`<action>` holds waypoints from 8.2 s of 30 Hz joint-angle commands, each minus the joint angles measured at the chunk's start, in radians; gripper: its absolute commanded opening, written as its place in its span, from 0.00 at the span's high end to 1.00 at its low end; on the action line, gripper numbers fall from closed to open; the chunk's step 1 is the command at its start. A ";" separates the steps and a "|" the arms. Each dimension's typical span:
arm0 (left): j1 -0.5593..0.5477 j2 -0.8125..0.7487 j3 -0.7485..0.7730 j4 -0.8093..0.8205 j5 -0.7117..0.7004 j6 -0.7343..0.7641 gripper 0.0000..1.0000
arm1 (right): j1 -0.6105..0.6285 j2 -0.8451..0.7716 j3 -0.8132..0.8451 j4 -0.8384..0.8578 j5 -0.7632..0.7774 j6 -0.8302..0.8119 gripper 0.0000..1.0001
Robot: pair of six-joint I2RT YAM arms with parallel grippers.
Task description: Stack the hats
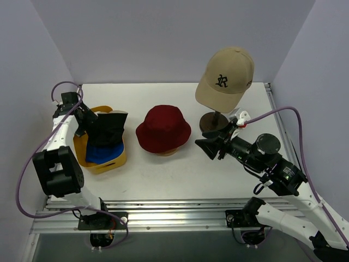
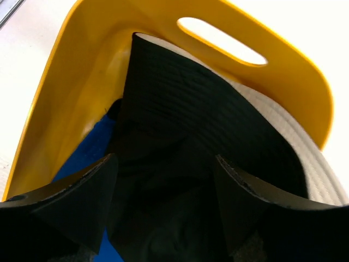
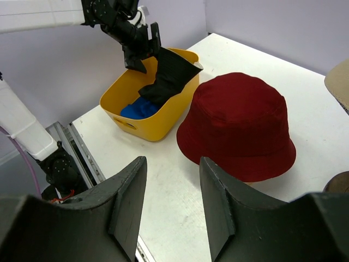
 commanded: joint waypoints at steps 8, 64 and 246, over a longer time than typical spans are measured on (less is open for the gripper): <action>0.026 0.176 0.106 0.050 -0.020 0.028 0.17 | 0.009 -0.014 -0.013 0.053 0.000 0.006 0.61; 0.026 -0.155 0.254 -0.008 -0.217 0.112 0.98 | 0.015 -0.019 -0.023 0.049 0.004 0.002 0.60; -0.828 -0.102 0.566 0.010 -0.583 0.666 0.98 | 0.221 0.337 0.441 0.050 0.527 -0.106 0.50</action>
